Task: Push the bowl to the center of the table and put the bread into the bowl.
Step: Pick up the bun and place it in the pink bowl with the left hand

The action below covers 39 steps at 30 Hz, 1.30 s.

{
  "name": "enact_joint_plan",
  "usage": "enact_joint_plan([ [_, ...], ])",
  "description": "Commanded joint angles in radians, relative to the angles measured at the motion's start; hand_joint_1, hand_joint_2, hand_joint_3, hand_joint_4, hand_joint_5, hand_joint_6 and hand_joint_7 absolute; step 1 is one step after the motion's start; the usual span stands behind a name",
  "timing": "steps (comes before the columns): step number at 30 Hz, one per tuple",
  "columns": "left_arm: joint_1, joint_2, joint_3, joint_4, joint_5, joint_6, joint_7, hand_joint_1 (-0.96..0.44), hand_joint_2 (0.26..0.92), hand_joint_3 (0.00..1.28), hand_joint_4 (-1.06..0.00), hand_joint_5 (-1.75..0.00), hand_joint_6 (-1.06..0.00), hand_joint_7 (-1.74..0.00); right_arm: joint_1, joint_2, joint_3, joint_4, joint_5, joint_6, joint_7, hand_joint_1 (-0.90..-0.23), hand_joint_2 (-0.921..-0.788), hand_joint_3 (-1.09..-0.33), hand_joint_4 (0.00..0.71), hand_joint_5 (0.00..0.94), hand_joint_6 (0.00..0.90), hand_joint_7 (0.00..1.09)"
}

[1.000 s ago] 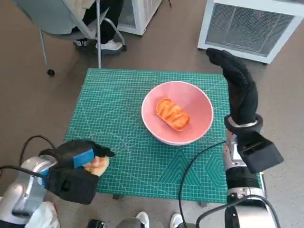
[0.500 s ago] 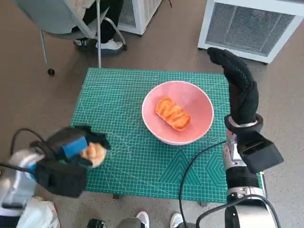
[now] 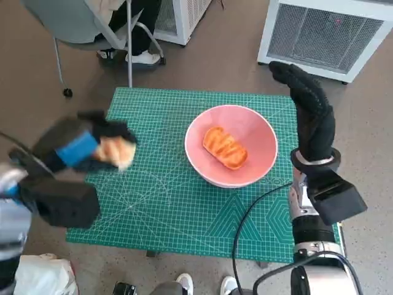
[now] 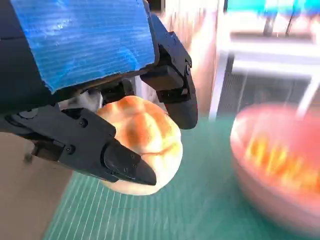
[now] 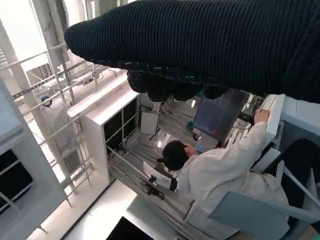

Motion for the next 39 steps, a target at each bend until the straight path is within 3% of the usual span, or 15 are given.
enact_joint_plan([
  [1,-0.124,-0.052,-0.032,-0.019,0.01,0.023,0.031,0.0,0.897,0.04,-0.71,-1.15,-0.76,-1.02,0.002,0.0,-0.003,0.019,0.009,0.005,0.009,-0.582,-0.921,-0.772,0.389,0.004,0.18,0.36],
  [10,-0.339,-0.18,-0.164,0.123,0.046,-0.04,0.067,0.0,0.908,0.03,-0.73,-1.1,-0.72,-1.09,-0.009,0.007,-0.002,0.033,0.004,0.001,0.007,-0.575,-0.921,-0.772,0.391,0.003,0.183,0.36],
  [21,-0.505,-0.325,-0.3,0.54,0.066,-0.275,0.116,0.0,0.918,0.03,-0.74,-1.08,-0.66,-1.17,0.0,0.007,0.001,0.021,-0.003,0.001,0.004,-0.581,-0.921,-0.776,0.391,0.002,0.184,0.36],
  [25,-0.542,-0.37,-0.326,0.682,0.025,-0.322,0.048,0.0,0.92,0.19,-0.56,-1.25,-0.48,-1.36,0.007,-0.002,-0.002,0.016,-0.006,-0.004,0.002,-0.587,-0.921,-0.775,0.389,0.001,0.186,0.36],
  [26,-0.548,-0.377,-0.33,0.708,0.015,-0.331,0.029,-0.05,0.897,0.19,-0.47,-1.01,-0.41,-1.13,0.008,-0.004,-0.003,0.016,-0.006,-0.004,0.002,-0.587,-0.921,-0.774,0.389,0.001,0.186,0.36],
  [28,-0.557,-0.39,-0.337,0.746,-0.001,-0.335,-0.014,-0.13,0.909,0.12,-0.43,-0.55,-0.37,-0.75,0.01,-0.009,-0.005,0.015,-0.006,-0.004,0.002,-0.588,-0.921,-0.773,0.388,0.001,0.188,0.36],
  [30,-0.561,-0.403,-0.341,0.772,-0.018,-0.322,-0.056,-0.2,0.915,0.09,-0.37,-0.35,-0.33,-0.58,0.014,-0.015,-0.008,0.012,-0.004,-0.004,0.001,-0.587,-0.921,-0.772,0.387,0.0,0.189,0.36],
  [34,-0.563,-0.416,-0.356,0.792,-0.014,-0.294,-0.117,-0.32,0.92,0.07,-0.23,-0.11,-0.23,-0.41,0.019,-0.024,-0.014,0.001,-0.01,-0.001,-0.012,-0.583,-0.921,-0.771,0.386,0.0,0.19,0.36],
  [39,-0.544,-0.419,-0.357,0.764,-0.002,-0.265,-0.129,-0.4,0.921,0.07,-0.09,-0.02,-0.12,-0.32,0.024,-0.032,-0.019,-0.01,-0.024,-0.002,-0.029,-0.579,-0.921,-0.772,0.381,0.0,0.19,0.36],
])
